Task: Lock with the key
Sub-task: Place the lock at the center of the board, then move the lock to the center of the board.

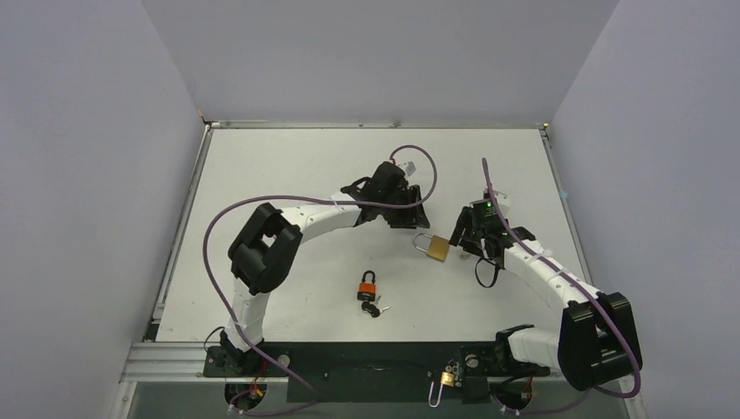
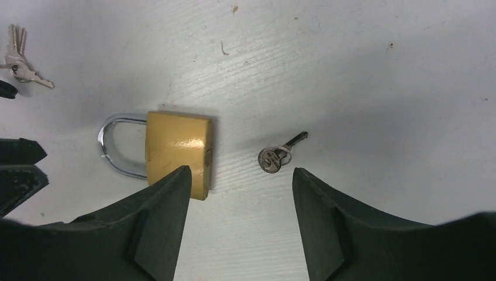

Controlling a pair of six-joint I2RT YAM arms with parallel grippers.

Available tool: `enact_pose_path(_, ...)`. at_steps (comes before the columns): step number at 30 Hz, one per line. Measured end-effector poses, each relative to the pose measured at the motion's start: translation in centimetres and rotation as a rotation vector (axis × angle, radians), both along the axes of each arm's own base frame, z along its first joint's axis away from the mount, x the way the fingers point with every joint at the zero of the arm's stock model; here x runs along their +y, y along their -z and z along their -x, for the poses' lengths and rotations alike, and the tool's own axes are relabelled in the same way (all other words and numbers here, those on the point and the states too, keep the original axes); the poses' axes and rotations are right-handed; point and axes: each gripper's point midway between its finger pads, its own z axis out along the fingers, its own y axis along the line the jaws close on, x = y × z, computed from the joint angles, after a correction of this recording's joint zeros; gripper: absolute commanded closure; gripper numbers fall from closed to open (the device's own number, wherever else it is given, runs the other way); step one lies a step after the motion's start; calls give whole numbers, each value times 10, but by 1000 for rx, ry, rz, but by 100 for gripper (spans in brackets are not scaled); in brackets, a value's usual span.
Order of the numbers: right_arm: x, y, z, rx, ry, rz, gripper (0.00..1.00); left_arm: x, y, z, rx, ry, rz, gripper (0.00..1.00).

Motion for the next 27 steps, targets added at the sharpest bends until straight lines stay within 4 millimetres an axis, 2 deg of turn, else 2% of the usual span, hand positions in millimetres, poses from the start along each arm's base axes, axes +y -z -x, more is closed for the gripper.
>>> enact_pose_path(4, 0, -8, 0, -18, 0, -8, 35, 21, -14, 1, -65, -3, -88, 53)
enact_pose_path(10, 5, -26, -3, -68, -12, -26, 34, 44, -65, 4, -216, -21, -137, 51)
enact_pose_path(12, 7, -29, -1, -75, -20, -29, 35, 50, -76, 10, -250, -23, -147, 51)
enact_pose_path(14, 12, -32, 1, -83, -36, -34, 35, 57, -81, 26, -277, -9, -172, 51)
enact_pose_path(18, 17, -40, 4, -104, -44, -53, 35, 61, -74, 78, -288, 87, -233, 51)
enact_pose_path(20, 17, -42, 4, -110, -35, -61, 35, 57, -62, 116, -290, 167, -273, 51)
enact_pose_path(25, 16, -43, 4, -112, -22, -66, 35, 44, -31, 232, -311, 428, -343, 50)
enact_pose_path(27, 15, -43, 4, -111, -15, -65, 35, 42, -24, 267, -324, 506, -347, 50)
